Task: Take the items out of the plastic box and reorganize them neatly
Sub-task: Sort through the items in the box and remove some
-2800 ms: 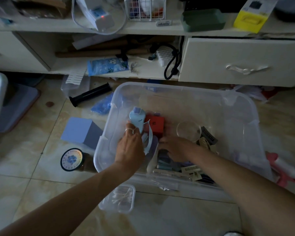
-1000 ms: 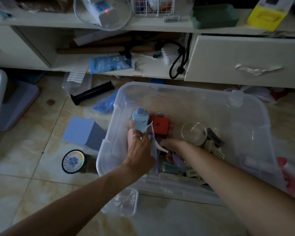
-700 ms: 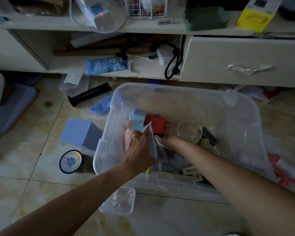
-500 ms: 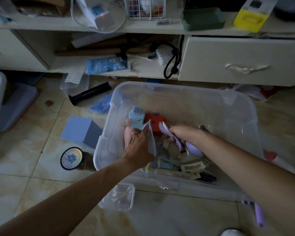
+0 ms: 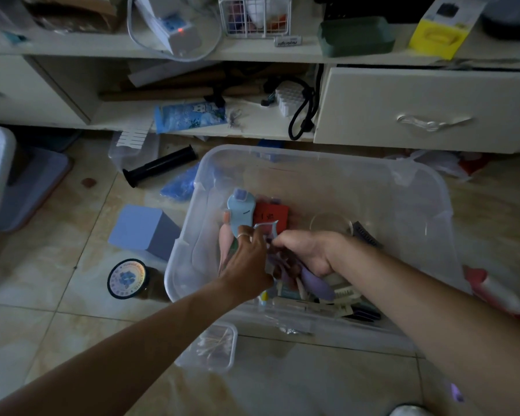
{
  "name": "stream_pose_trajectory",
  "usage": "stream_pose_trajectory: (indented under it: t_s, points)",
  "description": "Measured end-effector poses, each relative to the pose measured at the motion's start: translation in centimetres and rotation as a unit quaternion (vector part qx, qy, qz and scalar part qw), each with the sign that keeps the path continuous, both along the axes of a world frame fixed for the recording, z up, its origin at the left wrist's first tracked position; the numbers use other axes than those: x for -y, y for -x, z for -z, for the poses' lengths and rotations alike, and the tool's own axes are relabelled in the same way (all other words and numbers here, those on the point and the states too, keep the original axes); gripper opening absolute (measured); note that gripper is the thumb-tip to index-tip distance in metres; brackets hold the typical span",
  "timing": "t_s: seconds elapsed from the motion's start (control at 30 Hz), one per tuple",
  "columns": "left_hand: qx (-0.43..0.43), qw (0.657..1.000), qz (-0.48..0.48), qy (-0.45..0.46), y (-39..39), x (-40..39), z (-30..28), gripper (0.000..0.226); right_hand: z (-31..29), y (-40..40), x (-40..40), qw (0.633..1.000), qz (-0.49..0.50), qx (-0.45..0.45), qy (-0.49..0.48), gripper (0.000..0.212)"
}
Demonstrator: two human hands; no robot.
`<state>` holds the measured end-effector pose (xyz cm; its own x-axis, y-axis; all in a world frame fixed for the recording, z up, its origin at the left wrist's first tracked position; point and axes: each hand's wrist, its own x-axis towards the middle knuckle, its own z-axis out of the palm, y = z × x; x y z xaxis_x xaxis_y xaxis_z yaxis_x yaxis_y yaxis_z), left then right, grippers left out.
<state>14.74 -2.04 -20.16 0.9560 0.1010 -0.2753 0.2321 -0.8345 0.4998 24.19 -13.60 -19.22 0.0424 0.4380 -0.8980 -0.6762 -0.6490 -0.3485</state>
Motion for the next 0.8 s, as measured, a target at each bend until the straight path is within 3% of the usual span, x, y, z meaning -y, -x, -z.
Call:
stream_pose_trajectory:
  t_s: [0.13, 0.27, 0.4, 0.53, 0.67, 0.8]
  points:
    - [0.029, 0.999, 0.018, 0.013, -0.1, 1.1, -0.3, 0.075, -0.1, -0.6, -0.7, 0.998, -0.040, 0.032, 0.028, 0.036]
    - [0.032, 0.999, 0.024, 0.017, 0.1, 1.4, -0.7, 0.086, 0.4, -0.6, -1.2, 0.989, 0.064, 0.117, 0.064, 0.034]
    - [0.002, 1.000, -0.002, 0.026, 0.1, 1.5, -0.9, 0.079, 1.0, 0.8, -2.4, 0.973, 0.191, 0.125, 0.041, 0.018]
    - [-0.012, 0.999, -0.018, 0.026, 0.3, 1.6, -0.9, 0.081, 0.1, 1.0, -2.2, 0.969, 0.218, 0.120, 0.011, 0.020]
    - [-0.003, 1.000, 0.000, 0.024, 0.3, 2.0, -1.7, 0.061, -2.7, 1.9, -1.6, 0.971, 0.081, 0.218, 0.054, 0.016]
    - [0.028, 0.999, 0.023, 0.023, 0.2, 2.5, -2.7, 0.063, -3.0, 0.8, -0.4, 0.928, -0.033, 0.349, 0.125, 0.008]
